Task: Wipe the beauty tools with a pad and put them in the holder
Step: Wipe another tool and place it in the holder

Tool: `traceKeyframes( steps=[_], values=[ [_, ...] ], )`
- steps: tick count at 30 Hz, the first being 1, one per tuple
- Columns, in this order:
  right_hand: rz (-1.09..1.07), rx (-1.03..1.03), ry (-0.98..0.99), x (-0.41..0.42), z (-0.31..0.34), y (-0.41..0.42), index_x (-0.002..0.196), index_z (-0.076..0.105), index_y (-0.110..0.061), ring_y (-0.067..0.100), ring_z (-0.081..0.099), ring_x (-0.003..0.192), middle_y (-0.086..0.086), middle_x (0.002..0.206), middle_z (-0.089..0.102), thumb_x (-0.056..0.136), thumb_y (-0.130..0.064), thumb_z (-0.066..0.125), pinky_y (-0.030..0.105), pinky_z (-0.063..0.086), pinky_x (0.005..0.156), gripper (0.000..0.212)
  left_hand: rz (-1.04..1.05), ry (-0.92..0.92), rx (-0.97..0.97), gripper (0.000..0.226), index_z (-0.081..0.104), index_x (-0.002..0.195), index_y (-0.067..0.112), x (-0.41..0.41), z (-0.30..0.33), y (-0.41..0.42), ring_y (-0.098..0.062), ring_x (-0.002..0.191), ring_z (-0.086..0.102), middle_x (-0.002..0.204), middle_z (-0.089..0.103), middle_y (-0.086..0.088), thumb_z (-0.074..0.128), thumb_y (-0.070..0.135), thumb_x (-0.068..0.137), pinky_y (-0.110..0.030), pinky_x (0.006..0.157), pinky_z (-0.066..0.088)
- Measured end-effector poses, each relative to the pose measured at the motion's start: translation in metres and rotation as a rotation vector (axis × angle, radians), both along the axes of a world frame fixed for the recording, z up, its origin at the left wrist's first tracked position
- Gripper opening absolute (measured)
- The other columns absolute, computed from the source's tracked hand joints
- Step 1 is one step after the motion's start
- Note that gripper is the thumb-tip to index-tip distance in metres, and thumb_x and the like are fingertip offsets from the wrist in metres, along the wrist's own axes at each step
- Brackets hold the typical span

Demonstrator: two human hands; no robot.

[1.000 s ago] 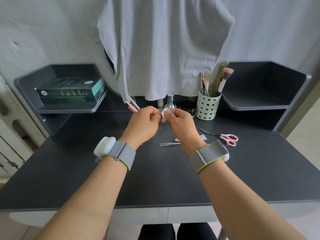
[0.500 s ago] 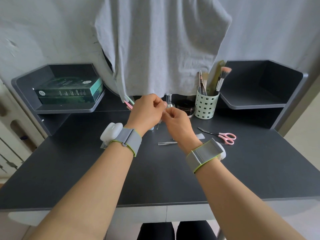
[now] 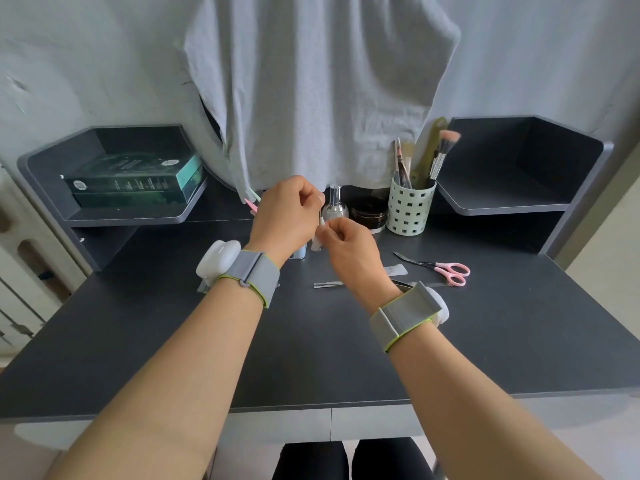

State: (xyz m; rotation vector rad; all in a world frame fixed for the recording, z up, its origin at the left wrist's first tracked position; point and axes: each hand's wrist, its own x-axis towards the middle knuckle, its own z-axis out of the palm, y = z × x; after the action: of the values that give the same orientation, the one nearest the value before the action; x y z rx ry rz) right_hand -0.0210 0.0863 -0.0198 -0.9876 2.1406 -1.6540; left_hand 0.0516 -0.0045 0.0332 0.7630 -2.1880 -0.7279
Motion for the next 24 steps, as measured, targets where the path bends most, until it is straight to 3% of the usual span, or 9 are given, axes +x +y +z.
traceKeyframes(
  steps=[14, 20, 24],
  values=[
    [-0.013, -0.003, -0.017, 0.0, -0.013, 0.0, 0.095, 0.066, -0.017, 0.005, 0.045, 0.06, -0.011, 0.064, 0.05, 0.101, -0.029, 0.055, 0.024, 0.035, 0.059, 0.017, 0.047, 0.055, 0.004, 0.013, 0.067, 0.092, 0.013, 0.003, 0.005, -0.007, -0.016, 0.076, 0.055, 0.079, 0.062, 0.008, 0.057, 0.022, 0.096, -0.027, 0.073, 0.044],
    [-0.025, 0.046, -0.033, 0.0, -0.025, 0.001, 0.097, 0.067, -0.015, 0.006, 0.044, 0.061, -0.011, 0.066, 0.051, 0.101, -0.027, 0.054, 0.027, 0.034, 0.062, 0.018, 0.104, 0.09, -0.013, 0.02, 0.064, 0.1, 0.009, 0.002, 0.01, -0.014, -0.018, 0.085, 0.054, 0.091, 0.065, 0.001, 0.053, 0.025, 0.1, -0.025, 0.074, 0.037],
    [-0.024, 0.061, -0.057, 0.001, -0.029, 0.0, 0.097, 0.067, -0.016, 0.01, 0.046, 0.063, -0.009, 0.067, 0.053, 0.1, -0.026, 0.054, 0.028, 0.036, 0.064, 0.017, 0.105, 0.083, -0.045, 0.019, 0.065, 0.099, 0.01, 0.001, 0.012, -0.018, -0.016, 0.084, 0.054, 0.088, 0.063, 0.004, 0.054, 0.026, 0.1, -0.024, 0.074, 0.036]
  ],
)
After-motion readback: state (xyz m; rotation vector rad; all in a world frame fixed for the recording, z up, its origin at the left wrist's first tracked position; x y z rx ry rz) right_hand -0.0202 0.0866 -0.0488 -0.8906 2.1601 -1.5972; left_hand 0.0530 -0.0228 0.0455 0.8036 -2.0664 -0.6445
